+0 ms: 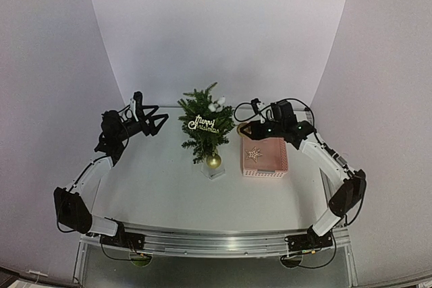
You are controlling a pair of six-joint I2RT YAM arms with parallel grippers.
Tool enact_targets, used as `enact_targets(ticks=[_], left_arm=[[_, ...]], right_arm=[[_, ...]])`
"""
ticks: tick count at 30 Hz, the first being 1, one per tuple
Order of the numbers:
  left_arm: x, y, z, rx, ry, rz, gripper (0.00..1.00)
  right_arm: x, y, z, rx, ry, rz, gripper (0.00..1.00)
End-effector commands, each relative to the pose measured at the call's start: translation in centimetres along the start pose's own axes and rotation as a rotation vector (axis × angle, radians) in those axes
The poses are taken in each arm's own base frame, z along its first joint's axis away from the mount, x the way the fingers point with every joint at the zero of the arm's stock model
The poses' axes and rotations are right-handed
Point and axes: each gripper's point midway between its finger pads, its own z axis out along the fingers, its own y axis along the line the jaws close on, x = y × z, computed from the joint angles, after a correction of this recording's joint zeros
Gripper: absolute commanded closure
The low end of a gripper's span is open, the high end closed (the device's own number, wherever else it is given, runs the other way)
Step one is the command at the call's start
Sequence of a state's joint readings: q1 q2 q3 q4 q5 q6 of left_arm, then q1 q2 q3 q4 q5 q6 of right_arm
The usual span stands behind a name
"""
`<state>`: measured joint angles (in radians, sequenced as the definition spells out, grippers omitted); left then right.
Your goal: Decorate the small christmas tree
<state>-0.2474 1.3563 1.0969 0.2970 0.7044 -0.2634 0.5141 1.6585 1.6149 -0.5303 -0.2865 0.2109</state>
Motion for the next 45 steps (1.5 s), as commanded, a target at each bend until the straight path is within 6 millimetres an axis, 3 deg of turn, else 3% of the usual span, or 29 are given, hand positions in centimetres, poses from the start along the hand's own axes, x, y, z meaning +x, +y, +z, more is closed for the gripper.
enact_targets(ticks=[1,15,30,38,45], left_arm=[[-1.6,-0.5,-0.2,0.018,-0.042,0.028,0.09],[-1.4,-0.6,-0.3,0.019,-0.040,0.018,0.09],[-1.2,-0.7,-0.4,0.018,-0.037,0.017,0.09],[-1.4,-0.8,-0.5,0.023,-0.041,0.016,0.09],[-1.7,-1.7,-0.5,0.067,-0.034,0.046,0.09]], right_arm=[[-0.3,2.1,-0.7,-0.079,-0.023,-0.018,0.74],[1.0,2.1,-0.5,-0.068,0.001,-0.010,0.76],[0.1,3.5,-0.4,0.015,-0.035,-0.099,0.79],[-0.8,3.7,-2.1,0.037,-0.078,-0.122,0.80],[1.1,3.2,-5.1,0.061,-0.072,-0.130,0.80]])
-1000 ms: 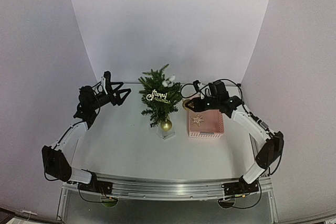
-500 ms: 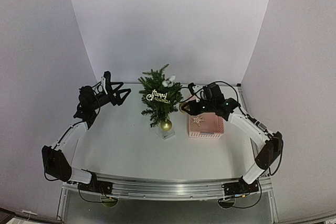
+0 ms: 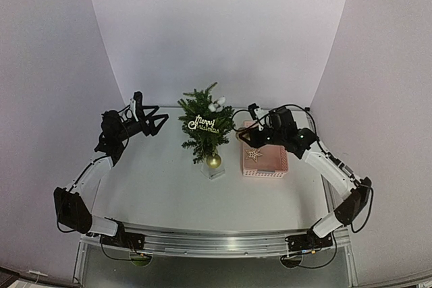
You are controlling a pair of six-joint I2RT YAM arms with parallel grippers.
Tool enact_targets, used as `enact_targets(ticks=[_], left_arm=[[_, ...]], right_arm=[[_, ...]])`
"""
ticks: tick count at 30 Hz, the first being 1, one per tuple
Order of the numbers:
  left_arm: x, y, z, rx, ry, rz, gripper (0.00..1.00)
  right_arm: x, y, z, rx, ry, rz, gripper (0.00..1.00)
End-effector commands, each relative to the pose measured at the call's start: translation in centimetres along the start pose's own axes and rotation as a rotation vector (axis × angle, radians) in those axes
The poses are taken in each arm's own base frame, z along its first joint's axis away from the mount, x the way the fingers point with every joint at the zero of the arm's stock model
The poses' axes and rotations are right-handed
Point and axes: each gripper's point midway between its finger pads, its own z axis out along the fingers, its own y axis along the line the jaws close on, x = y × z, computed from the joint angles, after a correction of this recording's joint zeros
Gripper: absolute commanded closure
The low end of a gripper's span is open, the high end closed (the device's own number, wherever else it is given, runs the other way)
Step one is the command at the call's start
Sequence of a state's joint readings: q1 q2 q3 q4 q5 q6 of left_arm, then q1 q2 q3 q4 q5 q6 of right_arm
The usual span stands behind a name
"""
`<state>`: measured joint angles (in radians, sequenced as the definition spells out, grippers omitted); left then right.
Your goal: Decorate the small christmas tree
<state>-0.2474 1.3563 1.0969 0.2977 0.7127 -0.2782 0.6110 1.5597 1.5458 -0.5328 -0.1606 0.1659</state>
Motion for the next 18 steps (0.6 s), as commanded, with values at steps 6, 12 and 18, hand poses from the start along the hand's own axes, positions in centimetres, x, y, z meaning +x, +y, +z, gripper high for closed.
enact_targets(ticks=[6,12,18], left_arm=[[-3.3,-3.8,0.4,0.210,-0.006,0.131,0.11],[-5.5,-5.2,2.4,0.306,0.048,0.177,0.14],[-3.5,-10.2,5.7,0.393,0.151,0.392,0.22]], right_arm=[[-1.3,0.7,-5.0,0.003,-0.083,-0.040,0.81],[-2.1,0.3,-5.0,0.004,-0.094,-0.071,0.81],[-2.4,0.4,-5.7,-0.029,-0.107,-0.081,0.83]])
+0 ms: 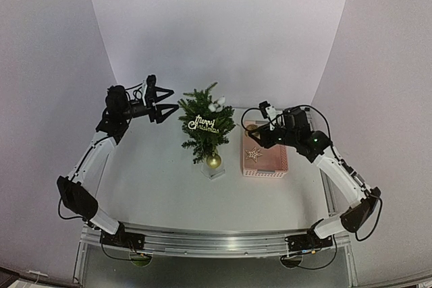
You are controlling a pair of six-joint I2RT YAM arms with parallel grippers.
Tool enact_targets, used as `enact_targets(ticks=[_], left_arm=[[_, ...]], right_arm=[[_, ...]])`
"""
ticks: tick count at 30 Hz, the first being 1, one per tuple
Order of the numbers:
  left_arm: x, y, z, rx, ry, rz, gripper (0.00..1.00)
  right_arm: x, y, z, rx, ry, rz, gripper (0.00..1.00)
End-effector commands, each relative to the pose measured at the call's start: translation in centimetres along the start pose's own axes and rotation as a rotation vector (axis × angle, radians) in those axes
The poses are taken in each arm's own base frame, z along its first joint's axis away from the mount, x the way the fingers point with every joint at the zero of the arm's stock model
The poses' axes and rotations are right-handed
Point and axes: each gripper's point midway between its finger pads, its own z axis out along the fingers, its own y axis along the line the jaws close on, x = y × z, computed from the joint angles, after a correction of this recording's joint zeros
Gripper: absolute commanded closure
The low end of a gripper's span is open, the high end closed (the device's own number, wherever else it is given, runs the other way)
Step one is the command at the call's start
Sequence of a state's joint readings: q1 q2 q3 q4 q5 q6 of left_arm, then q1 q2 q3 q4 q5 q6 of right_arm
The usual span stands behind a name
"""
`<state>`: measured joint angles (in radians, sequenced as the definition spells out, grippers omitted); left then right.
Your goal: Decorate the small christmas tree
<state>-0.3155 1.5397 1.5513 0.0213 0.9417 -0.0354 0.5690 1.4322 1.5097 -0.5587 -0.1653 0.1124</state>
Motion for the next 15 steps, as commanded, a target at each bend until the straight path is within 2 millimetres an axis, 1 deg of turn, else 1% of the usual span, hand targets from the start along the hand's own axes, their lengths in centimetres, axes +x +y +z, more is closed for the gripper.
enact_targets(ticks=[1,3,5,8,10,12,15], left_arm=[[1.0,-4.6,4.0,0.130,0.124,0.170,0.23],[1.3,-5.3,5.8,0.153,0.158,0.222,0.27],[2.7,-6.2,7.5,0.174,0.217,0.280,0.29],[4.3,-8.4,10.6,0.232,0.267,0.420,0.29],[4.5,-9.9,12.1,0.279,0.262,0.479,0.31],[5.5,-10.4,13.4,0.300,0.260,0.526,0.32],[7.2,-11.4,14.5,0.336,0.275,0.563,0.35]], right_arm=[[-1.6,0.9,-1.3,-0.059,-0.040,-0.035,0.83],[-1.8,0.9,-1.7,-0.072,-0.048,-0.034,0.83],[-1.9,0.9,-2.0,-0.105,-0.051,-0.022,0.83],[-1.8,0.8,-1.9,-0.156,-0.037,0.022,0.83],[-1.4,1.0,-1.6,-0.183,-0.020,0.046,0.83],[-1.0,0.9,-1.5,-0.196,-0.007,0.068,0.83],[-0.6,1.0,-1.4,-0.216,0.004,0.094,0.83]])
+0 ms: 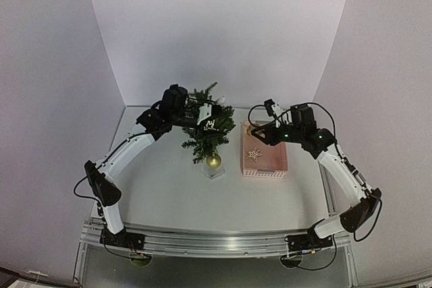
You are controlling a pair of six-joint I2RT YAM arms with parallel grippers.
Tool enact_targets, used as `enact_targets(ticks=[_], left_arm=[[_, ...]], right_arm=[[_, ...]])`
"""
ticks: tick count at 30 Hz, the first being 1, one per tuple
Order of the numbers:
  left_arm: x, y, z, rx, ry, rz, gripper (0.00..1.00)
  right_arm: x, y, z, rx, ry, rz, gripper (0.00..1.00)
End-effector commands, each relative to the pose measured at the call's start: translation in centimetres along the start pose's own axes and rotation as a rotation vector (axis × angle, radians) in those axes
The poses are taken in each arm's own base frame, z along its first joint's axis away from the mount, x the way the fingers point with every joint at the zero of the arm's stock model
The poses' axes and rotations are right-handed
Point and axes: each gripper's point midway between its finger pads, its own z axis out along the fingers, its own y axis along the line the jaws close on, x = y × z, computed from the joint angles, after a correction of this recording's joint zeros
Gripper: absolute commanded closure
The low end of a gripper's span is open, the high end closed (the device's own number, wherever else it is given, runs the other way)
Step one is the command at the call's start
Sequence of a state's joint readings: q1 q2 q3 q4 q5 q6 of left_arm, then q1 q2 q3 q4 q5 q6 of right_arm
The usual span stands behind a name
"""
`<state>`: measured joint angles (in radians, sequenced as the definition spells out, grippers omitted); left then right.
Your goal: Decorate the small christmas tree
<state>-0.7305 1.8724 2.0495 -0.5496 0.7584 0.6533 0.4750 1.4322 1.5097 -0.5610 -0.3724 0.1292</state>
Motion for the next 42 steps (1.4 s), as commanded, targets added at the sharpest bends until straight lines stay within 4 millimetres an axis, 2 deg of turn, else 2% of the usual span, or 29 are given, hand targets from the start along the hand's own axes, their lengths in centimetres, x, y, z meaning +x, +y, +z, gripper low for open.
enact_targets(ticks=[1,5,8,14,20,26,32,39,42], left_arm=[[1.2,-1.0,1.8,0.027,0.056,0.133,0.36],[1.6,-1.2,3.7,0.022,0.053,0.111,0.36],[0.6,0.4,4.2,-0.040,0.013,0.071,0.37],[-0.8,1.5,4.7,-0.079,-0.040,0.019,0.39],[-1.2,0.2,4.4,-0.013,-0.049,0.006,0.48],[-2.5,-0.4,3.7,0.010,-0.082,-0.012,0.63],[-2.9,-0.9,3.2,0.028,-0.089,-0.023,0.78],[-3.6,-0.9,2.9,0.026,-0.110,-0.040,0.86],[-3.9,-0.7,2.9,0.022,-0.119,-0.044,0.95]], right_arm=[[-0.2,1.6,-0.4,-0.097,-0.002,0.034,0.83],[-0.2,2.3,-0.8,-0.127,-0.006,0.042,0.83],[0.2,2.5,-1.3,-0.130,-0.006,0.040,0.83],[0.8,2.7,-1.5,-0.146,0.001,0.031,0.83],[0.6,2.9,-1.1,-0.163,0.010,0.026,0.83],[0.5,2.9,-1.2,-0.164,0.006,0.026,0.83],[0.4,2.7,-1.1,-0.158,0.005,0.028,0.84],[0.3,2.1,-0.8,-0.142,0.005,0.037,0.85],[0.1,1.9,-0.8,-0.134,0.001,0.039,0.85]])
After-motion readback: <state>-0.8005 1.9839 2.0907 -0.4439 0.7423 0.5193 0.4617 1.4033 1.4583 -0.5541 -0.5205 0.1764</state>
